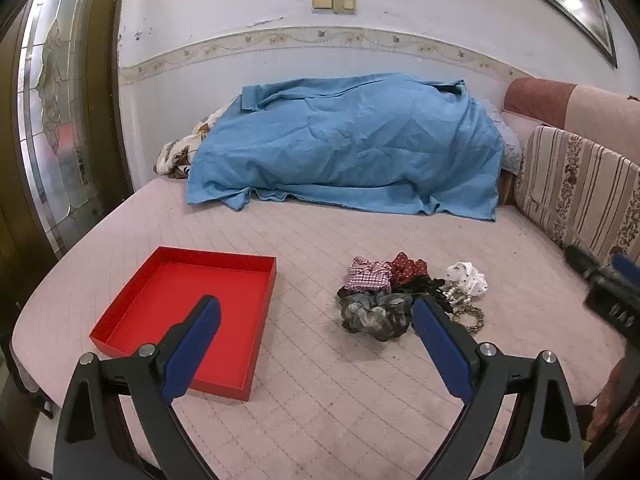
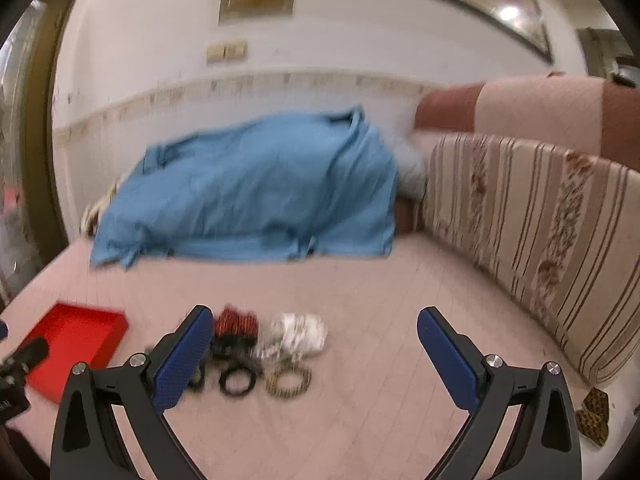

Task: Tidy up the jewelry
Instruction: 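Move both tools toward the accessory pile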

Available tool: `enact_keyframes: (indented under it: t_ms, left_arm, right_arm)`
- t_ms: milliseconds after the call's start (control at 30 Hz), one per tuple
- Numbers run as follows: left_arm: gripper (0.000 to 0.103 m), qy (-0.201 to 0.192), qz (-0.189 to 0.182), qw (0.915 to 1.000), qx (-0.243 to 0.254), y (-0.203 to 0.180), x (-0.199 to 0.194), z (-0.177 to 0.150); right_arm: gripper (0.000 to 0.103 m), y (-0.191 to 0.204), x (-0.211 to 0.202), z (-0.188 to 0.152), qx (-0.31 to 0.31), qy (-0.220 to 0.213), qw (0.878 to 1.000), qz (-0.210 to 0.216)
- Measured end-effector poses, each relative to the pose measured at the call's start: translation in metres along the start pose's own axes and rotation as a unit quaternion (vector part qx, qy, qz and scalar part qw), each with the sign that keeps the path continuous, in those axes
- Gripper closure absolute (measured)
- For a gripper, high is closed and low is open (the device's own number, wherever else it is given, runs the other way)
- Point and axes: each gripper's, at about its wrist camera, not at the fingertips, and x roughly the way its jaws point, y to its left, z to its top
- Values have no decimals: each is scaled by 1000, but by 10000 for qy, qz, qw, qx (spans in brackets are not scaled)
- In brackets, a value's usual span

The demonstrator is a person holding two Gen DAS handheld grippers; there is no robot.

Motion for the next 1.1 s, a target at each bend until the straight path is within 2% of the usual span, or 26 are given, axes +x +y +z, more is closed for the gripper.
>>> enact_keyframes:
  t_ms: [100,200,300,500,567,733,900,1100]
  left_arm:
    - [6,-6,-55,10000,59,-2,-3,0]
    - [7,-24,-77,9999,98,-5,-5,0]
    - [7,-20,-62,9999,106,-6,-4,0]
    - [7,100,-29,9999,5,-5,4,-2]
    - [7,182,2,9998,-16,-4,11,-2]
    - [7,552,22,9985,47,-7,33,-9]
    - [7,843,49,9964,49,-8,53,-14]
    - [7,1069,3,9943,3,-9,67,-23]
  right_arm:
    - [0,-1,3,-5,149,180,9996,148]
    - [0,-3,2,-8,217,178,9996,57]
    - [0,-10,-1,-7,310,84,9994,-102]
    - [0,-26,-10,-9,728,-390,9963,-254]
    - [0,-26,1,-11,751,-227,9969,-94]
    - [0,-14,42,-33,477,715,9962,169]
    - [0,-7,58,-45,278,979,9947,161]
    - [0,-11,71,-54,340,1391,9896,146]
